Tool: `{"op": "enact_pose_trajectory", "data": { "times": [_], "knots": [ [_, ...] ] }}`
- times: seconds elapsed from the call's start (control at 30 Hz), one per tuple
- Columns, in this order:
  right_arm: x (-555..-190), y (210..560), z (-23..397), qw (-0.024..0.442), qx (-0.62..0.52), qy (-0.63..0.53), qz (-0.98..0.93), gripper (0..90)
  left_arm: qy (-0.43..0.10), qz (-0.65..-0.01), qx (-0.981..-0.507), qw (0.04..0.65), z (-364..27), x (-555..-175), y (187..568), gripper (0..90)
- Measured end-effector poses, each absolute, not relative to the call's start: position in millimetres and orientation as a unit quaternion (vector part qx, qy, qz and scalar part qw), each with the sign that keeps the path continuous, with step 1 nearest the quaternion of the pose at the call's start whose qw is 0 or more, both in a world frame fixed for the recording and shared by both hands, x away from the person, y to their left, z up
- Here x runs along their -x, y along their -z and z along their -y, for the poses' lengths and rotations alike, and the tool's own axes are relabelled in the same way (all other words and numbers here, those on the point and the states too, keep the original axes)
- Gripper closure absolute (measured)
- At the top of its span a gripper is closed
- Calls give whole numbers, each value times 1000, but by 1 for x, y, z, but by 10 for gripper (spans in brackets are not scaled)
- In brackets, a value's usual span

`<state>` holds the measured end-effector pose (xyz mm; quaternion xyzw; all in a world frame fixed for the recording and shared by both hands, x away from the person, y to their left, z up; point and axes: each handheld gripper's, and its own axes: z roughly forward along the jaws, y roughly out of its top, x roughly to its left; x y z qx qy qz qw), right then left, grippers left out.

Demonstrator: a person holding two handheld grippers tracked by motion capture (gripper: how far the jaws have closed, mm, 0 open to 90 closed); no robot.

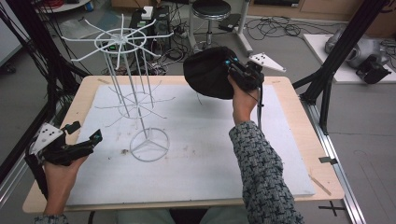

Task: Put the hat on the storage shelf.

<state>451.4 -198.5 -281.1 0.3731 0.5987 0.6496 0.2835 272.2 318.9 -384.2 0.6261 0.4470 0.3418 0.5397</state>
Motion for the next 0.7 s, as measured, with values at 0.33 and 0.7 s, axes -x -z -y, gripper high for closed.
{"op": "enact_pose_trajectory", "data": {
  "times": [0.33, 0.7],
  "knots": [
    [-452, 250, 202, 299, -358, -654, -595, 840, -343, -446, -627, 539, -319, -272, 384, 143],
    [-447, 221, 199, 296, -343, -668, -590, 840, -343, -447, -625, 541, -319, -272, 384, 143]
  ]
}}
